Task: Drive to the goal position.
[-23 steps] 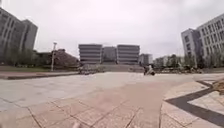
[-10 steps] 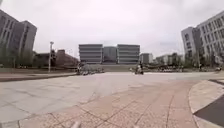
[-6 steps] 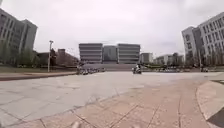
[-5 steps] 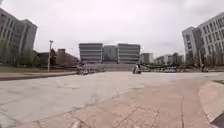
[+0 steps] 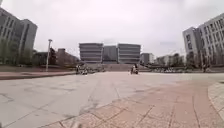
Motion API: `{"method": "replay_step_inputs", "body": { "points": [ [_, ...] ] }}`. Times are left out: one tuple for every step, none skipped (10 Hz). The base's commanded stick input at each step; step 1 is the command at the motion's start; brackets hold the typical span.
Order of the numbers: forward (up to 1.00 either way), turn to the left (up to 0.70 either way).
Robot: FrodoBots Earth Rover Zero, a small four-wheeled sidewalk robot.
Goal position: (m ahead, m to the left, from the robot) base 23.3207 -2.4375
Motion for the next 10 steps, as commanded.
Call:
{"method": "replay_step_inputs", "body": {
  "points": [
    [0.7, 0.0],
    [0.7, 0.0],
    [0.7, 0.0],
    [0.7, 0.0],
    [0.7, 0.0],
    [0.7, 0.0],
    [0.7, 0.0],
    [0.7, 0.0],
    [0.7, 0.0],
    [0.7, 0.0]
  ]
}}
